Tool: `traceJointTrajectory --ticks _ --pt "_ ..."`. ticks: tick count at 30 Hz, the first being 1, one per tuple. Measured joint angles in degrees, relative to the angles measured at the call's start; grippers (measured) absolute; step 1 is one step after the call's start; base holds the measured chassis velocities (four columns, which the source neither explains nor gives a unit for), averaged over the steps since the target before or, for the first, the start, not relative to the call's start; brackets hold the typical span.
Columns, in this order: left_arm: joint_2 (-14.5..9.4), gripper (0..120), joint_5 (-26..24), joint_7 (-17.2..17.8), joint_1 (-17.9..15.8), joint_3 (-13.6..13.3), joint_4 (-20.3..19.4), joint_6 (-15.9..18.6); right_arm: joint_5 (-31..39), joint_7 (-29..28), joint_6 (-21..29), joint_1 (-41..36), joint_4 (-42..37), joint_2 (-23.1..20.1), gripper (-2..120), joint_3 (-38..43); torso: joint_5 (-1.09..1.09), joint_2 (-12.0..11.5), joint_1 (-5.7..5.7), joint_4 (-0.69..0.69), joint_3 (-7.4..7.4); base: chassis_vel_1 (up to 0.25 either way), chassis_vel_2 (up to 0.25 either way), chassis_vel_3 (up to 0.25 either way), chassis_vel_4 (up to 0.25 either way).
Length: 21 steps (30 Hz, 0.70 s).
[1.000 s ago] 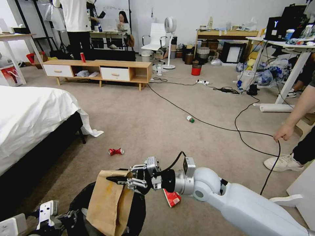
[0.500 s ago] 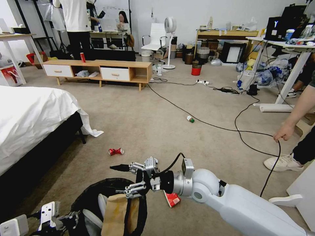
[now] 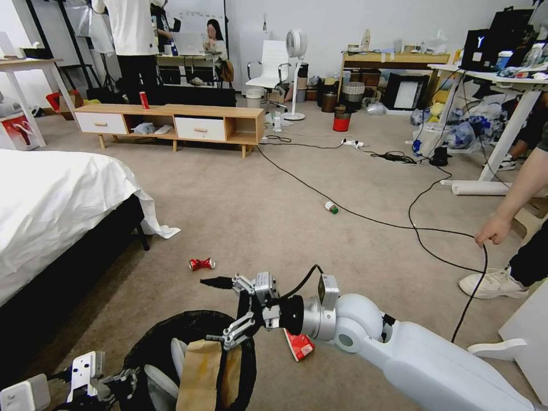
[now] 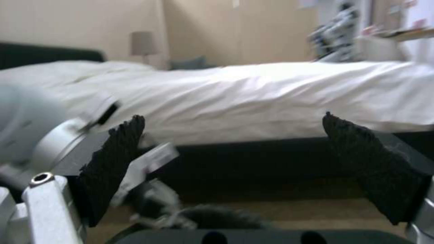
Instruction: Pick up the trash bin and place the garbage on the floor into it.
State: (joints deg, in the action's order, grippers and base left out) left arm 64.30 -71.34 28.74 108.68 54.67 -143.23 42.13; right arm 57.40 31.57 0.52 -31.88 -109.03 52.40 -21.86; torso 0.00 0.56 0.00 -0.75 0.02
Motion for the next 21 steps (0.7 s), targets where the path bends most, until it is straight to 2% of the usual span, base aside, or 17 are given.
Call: traceJointTrajectory --ticks 2,4,5,7,8,11,15,21 --pt "0.0 4 0.0 0.0 0.0 0.1 0.0 0.0 0.3 -1.3 0.0 -0.8 -0.2 -0.1 100 1.5 0.0 0.0 0.0 0.0 0.0 0.0 0.0 0.0 0.0" --pt "-0.1 4 0.1 -0.1 -0.2 0.7 0.0 0.0 0.6 -6.6 0.0 -3.9 -0.4 -0.4 100 7.1 0.0 0.0 0.0 -0.01 0.0 0.0 0.0 0.0 0.0" --pt "-0.1 4 0.1 -0.1 -0.2 0.7 0.0 0.0 0.6 -6.6 0.0 -3.9 -0.4 -0.4 100 7.1 0.0 0.0 0.0 -0.01 0.0 0.0 0.0 0.0 0.0" --pt "0.0 4 0.1 -0.2 -0.1 0.8 0.0 0.0 -0.2 -12.4 0.0 -6.9 0.1 0.0 100 11.7 0.01 0.0 0.0 -0.01 0.0 0.0 0.0 0.0 0.0" --pt "0.0 4 0.1 -0.2 -0.1 0.8 0.0 0.0 -0.2 -12.4 0.0 -6.9 0.1 0.0 100 11.7 0.01 0.0 0.0 -0.01 0.0 0.0 0.0 0.0 0.0" --pt "0.1 4 0.5 -0.3 -0.3 0.6 0.0 0.0 -2.1 -17.4 1.2 -10.1 1.3 1.0 100 16.1 0.0 0.0 0.0 -0.01 0.0 0.0 0.0 0.0 0.0" --pt "0.1 4 0.5 -0.3 -0.3 0.6 0.0 0.0 -3.4 -19.7 2.3 -11.5 2.2 1.6 100 17.3 0.01 0.0 0.0 -0.01 0.0 0.0 0.0 0.0 0.0" --pt "0.1 4 0.6 -0.4 -0.1 1.2 0.0 0.0 -5.3 -25.9 6.7 -12.7 4.2 3.3 100 17.4 0.0 0.0 0.0 0.0 0.0 0.0 0.0 0.0 0.0"
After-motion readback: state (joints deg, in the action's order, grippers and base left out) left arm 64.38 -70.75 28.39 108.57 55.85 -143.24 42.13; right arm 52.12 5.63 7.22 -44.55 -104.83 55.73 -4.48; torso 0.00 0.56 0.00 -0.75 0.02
